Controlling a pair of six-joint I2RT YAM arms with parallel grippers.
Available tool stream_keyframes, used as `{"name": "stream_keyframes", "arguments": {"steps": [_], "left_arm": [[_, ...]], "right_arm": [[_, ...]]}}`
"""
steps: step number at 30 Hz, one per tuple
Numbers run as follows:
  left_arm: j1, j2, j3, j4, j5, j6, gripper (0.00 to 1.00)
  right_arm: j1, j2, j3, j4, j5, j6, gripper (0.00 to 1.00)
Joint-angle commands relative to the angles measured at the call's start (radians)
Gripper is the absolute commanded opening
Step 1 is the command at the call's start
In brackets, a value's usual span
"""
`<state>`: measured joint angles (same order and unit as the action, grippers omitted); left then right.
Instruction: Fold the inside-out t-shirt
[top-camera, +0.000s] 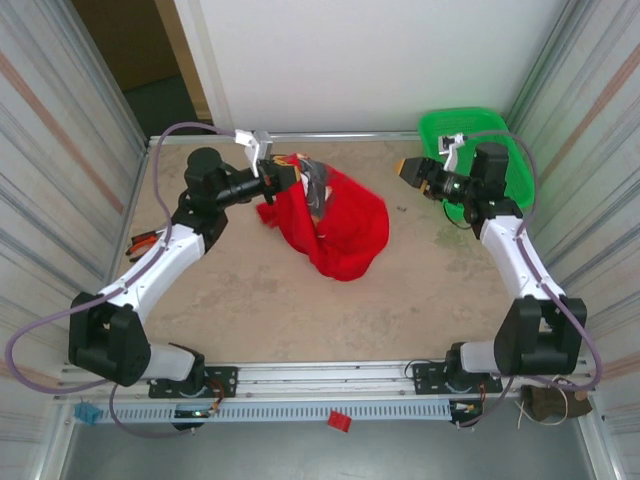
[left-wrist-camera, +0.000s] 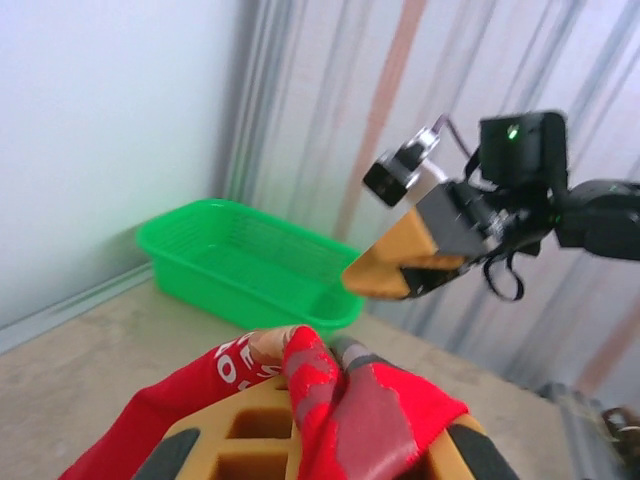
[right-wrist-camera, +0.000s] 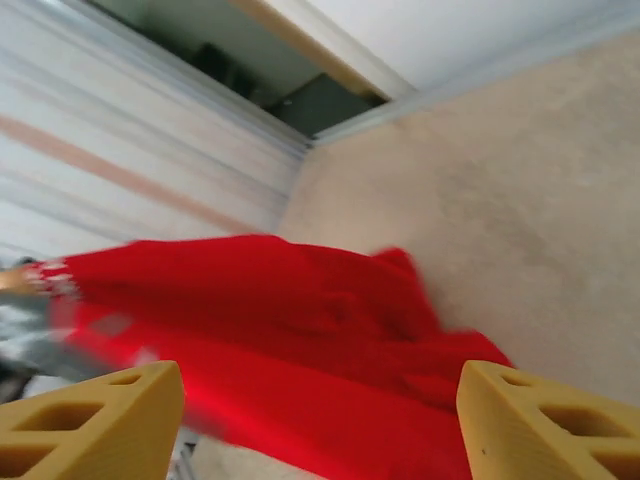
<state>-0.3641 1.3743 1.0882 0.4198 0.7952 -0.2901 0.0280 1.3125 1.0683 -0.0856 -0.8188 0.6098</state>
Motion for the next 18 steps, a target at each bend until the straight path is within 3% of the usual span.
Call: {"name": "stream_keyframes", "arguments": {"steps": [1,3,6,9,15,18], "left_arm": [[0.014,0.032,0.077,0.029,0.146,-0.165,0.00],[0.016,0.052,0.114,0.006,0.176,-0.194,0.00],[0.017,0.070,0.154,-0.014,0.196,-0.213,0.00],[0.017,0.082,0.189,-0.044,0.201,-0.230,0.00],[0.002,0.088,0.215,-0.050,0.205,-0.254,0.00],[-0.006,0.093,0.220,-0.055,0.204,-0.271,0.00]], "right_arm": [[0.130,-0.183,0.030,-0.153,0.242,-0.136,0.86],[0.247,-0.216,0.031,-0.168,0.311,-0.179,0.92],[0.429,-0.211,0.034,-0.181,0.466,-0.258,0.94],[0.534,-0.168,0.031,-0.143,0.545,-0.281,0.94],[0.585,0.011,0.102,-0.056,0.568,-0.257,0.94],[0.571,0.114,0.156,-0.005,0.564,-0.238,0.84]]}}
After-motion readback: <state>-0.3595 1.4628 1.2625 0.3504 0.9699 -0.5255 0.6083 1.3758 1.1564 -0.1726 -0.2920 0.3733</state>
